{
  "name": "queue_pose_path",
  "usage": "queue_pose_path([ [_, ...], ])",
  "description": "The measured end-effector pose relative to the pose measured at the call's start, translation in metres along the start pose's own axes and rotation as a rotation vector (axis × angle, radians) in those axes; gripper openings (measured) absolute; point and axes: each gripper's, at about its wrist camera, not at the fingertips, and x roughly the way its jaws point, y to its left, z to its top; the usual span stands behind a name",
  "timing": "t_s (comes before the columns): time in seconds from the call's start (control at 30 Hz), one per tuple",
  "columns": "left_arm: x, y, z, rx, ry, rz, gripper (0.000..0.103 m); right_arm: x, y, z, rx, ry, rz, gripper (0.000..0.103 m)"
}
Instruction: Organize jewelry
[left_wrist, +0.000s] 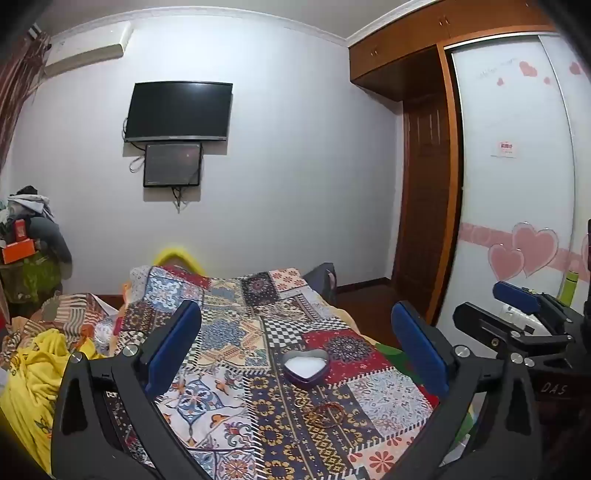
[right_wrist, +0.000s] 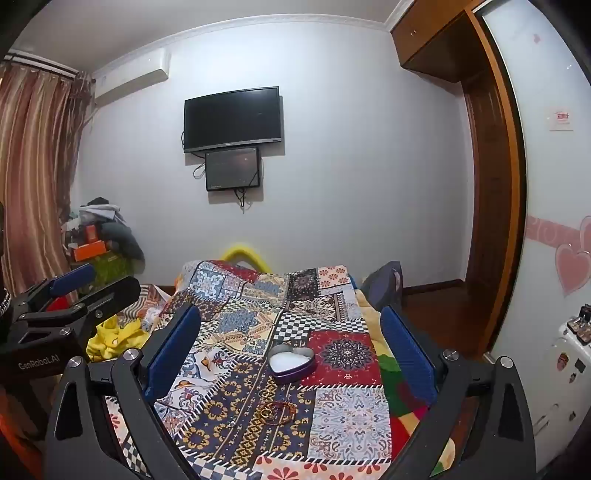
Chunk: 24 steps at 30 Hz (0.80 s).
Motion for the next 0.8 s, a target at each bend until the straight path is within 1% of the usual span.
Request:
queue_pose_path([
  [0.2, 0.0, 0.005, 0.002, -0.008, 0.013, 0.014, 0.103, 0.0, 0.0, 0.0, 0.001, -0.005, -0.002, 0.097],
  [0.3, 0.006, 0.004, -0.005, -0.011, 0.02, 0.01, 0.103, -0.001, 0.001, 0.0, 0.001, -0.006, -0.004, 0.097],
  [0.53, 0.006, 0.008, -0.003, -0.021, 0.028, 0.012, 0.103, 0.002, -0.002, 0.003, 0.001, 0.003, 0.0, 0.097],
  [0.8, 0.008, 0.013, -0.006, -0.033, 0.039, 0.013, 0.103, 0.0, 0.0, -0.004, 0.001, 0.003, 0.002, 0.097],
])
